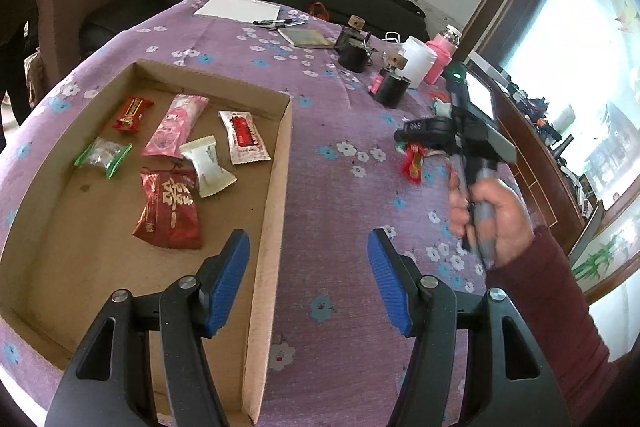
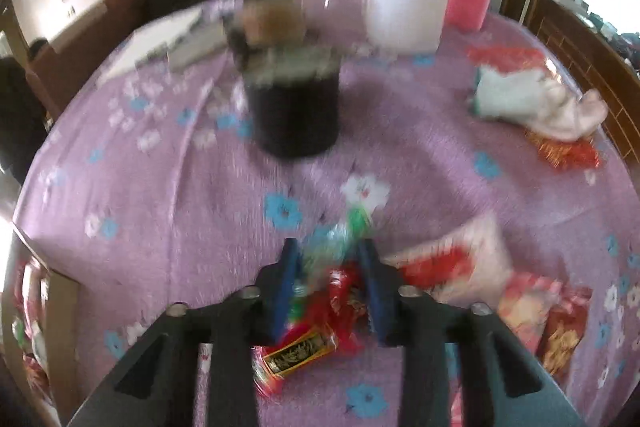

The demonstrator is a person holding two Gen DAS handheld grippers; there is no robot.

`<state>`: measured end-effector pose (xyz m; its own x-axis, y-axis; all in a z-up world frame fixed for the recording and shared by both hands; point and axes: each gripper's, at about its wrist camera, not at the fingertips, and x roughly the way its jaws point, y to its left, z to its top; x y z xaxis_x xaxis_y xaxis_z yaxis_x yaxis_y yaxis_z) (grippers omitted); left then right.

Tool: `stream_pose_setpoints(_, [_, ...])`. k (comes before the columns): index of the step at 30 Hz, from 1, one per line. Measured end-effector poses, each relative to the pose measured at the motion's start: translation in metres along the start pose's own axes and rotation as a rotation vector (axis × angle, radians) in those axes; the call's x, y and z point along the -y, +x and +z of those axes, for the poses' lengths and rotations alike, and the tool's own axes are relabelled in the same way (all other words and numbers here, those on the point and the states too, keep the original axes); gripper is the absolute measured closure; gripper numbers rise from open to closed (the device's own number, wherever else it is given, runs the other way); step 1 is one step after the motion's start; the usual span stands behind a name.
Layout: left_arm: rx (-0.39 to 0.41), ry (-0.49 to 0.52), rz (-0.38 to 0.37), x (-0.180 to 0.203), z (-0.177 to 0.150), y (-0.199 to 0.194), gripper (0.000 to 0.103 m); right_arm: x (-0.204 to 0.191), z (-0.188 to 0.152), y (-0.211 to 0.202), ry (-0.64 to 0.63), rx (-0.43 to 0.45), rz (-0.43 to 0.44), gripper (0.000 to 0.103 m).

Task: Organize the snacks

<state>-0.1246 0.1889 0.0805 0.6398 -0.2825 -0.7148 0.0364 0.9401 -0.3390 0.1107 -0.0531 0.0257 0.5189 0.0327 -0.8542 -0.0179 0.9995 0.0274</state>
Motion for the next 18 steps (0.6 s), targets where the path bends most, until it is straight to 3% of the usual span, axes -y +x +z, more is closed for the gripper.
stream_pose_setpoints(6, [-0.016, 0.001, -0.003, 0.001, -0.006, 0.004, 0.043, -0.009, -0.058, -0.036, -0.042, -0.112, 0.245, 0.078])
stream_pose_setpoints(8, [-0.024, 0.003, -0.004, 0.004, -0.008, 0.006, 0.043, 0.002, -0.076, -0.057, 0.001, -0.088, 0.375, 0.077])
stream_pose_setpoints(9, [-0.027, 0.005, -0.004, 0.006, -0.010, 0.006, 0.043, 0.008, -0.078, -0.063, 0.020, -0.069, 0.395, 0.074])
stream_pose_setpoints(10, [-0.029, 0.012, -0.005, 0.009, -0.011, 0.007, 0.043, 0.015, -0.080, -0.072, 0.041, -0.029, 0.402, 0.071])
stream_pose_setpoints(12, [-0.033, 0.038, -0.007, 0.018, -0.013, 0.008, 0.043, 0.031, -0.088, -0.089, 0.053, 0.066, 0.327, 0.060])
stream_pose_setpoints(18, [-0.068, 0.120, -0.025, 0.049, -0.024, 0.019, 0.043, 0.032, -0.109, -0.085, 0.010, 0.051, 0.305, 0.060])
